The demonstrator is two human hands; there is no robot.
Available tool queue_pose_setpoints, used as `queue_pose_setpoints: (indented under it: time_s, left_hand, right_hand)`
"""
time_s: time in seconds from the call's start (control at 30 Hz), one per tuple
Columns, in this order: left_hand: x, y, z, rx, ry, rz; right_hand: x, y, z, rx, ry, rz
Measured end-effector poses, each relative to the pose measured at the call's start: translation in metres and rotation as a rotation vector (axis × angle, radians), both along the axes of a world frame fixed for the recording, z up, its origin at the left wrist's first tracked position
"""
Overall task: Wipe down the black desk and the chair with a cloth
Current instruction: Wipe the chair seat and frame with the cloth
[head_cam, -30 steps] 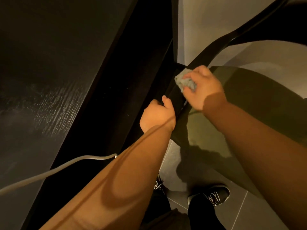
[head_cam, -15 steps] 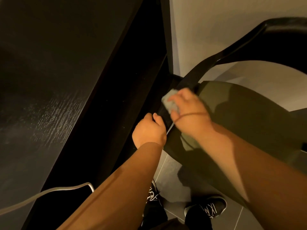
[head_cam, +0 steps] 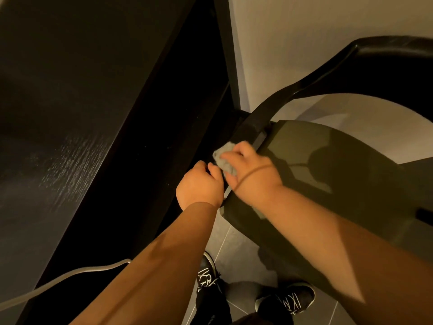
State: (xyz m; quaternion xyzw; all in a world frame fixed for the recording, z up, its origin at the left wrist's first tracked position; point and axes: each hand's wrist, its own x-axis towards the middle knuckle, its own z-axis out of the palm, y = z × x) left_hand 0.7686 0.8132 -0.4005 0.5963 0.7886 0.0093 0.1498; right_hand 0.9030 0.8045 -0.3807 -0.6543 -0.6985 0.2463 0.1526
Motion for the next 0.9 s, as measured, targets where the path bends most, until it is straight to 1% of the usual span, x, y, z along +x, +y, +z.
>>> queue_pose_setpoints:
  time_s: [0.07,0.13,0.27,0.37,0.4,0.47,0.53,0.57,0.63,0.73,0.83,0.9]
  left_hand:
    - [0.002,0.002,0.000,0.003,0.013,-0.007]
    - [0.002,0.002,0.000,0.004,0.010,-0.013]
    - [0.001,0.002,0.001,0.000,0.004,-0.019]
    - [0.001,0.004,0.002,-0.015,0.005,-0.032]
    - [0.000,0.004,0.002,-0.013,0.003,-0.040]
    - [0.000,0.006,0.001,-0.016,-0.003,-0.059]
    - [0.003,0.012,0.001,-0.023,-0.009,-0.081]
    - [0.006,0.017,0.000,-0.024,-0.013,-0.090]
    - [0.011,0.027,-0.002,-0.034,-0.032,-0.112]
    - [0.016,0.037,-0.007,-0.036,-0.067,-0.158]
    - [0.016,0.038,-0.009,-0.007,-0.073,-0.202]
    - [0.017,0.039,-0.009,0.000,-0.081,-0.216]
  right_hand:
    - [0.004,-0.001,-0.003,0.002,-0.021,0.081]
    - [0.016,0.015,-0.006,0.016,-0.116,0.095]
    - [0.037,0.051,-0.011,0.105,-0.197,-0.104]
    - [0.027,0.046,-0.014,0.092,-0.188,-0.215]
    - [0.019,0.037,-0.014,0.064,-0.164,-0.193]
    - [0.008,0.017,-0.013,0.025,-0.108,-0.055]
    - [0.011,0.009,-0.015,0.043,-0.091,0.077]
    - [0.020,0.015,-0.016,0.051,-0.081,0.090]
    - [0.037,0.036,-0.018,0.052,-0.051,0.021]
    - [0.060,0.064,-0.020,0.078,0.022,-0.169]
    - [0.049,0.056,-0.023,0.145,0.027,-0.288]
    - [0.032,0.040,-0.024,0.171,0.043,-0.287]
